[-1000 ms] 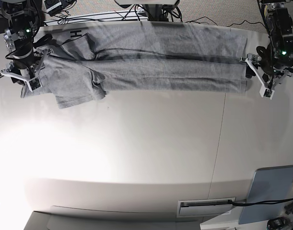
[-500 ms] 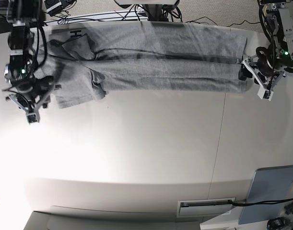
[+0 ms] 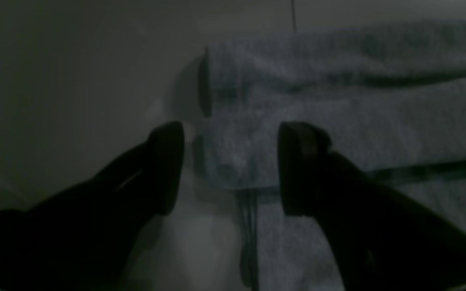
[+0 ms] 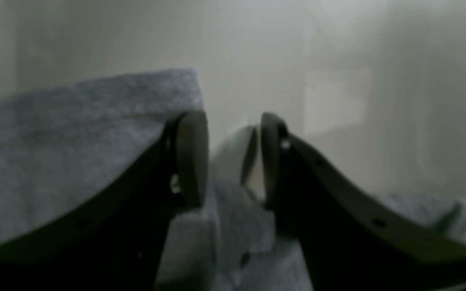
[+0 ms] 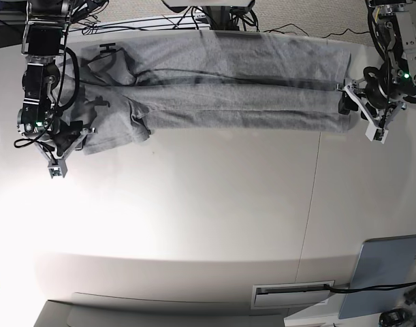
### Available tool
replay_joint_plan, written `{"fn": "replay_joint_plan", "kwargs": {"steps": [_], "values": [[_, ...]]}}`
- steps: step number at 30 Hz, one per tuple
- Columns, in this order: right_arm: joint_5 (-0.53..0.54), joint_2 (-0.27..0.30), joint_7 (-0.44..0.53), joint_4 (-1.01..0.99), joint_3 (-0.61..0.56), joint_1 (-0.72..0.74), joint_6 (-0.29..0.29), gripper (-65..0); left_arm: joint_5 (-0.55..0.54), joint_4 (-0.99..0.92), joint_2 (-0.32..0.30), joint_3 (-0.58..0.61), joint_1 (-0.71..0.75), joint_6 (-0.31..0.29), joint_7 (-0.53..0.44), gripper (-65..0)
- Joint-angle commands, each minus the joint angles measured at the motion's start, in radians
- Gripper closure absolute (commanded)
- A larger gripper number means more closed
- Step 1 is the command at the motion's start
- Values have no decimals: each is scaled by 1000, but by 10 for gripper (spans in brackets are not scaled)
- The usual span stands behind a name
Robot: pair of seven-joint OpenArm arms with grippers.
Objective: Fold the T-shirt properly
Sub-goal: 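Grasp the collar end with the right gripper and fold it inward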
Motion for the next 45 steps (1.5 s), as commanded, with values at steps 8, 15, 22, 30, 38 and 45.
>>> {"fn": "replay_joint_plan", "kwargs": {"steps": [8,15,22,30,38,45], "values": [[-7,14,-7,-34,-84,13,68,-156,-10,17,-16,-8,-5,3,-8,-374],[-31,16,-32,-31,-89,13,69,0,-10,17,-16,-8,-5,3,-9,-373],[-38,58,-9,149,-89,-11,69,0,-3,17,-16,-8,-5,4,-12,-373],[-70,66,-23,517,-89,-180,58,0,1,17,-16,-8,-5,4,-26,-373],[-183,66,76,465,-89,-172,14,0,0,17,-13,-8,-5,3,-26,-373],[-183,66,197,332,-89,-125,14,-305,0,17,-11,-8,-5,4,-24,-374]]}}
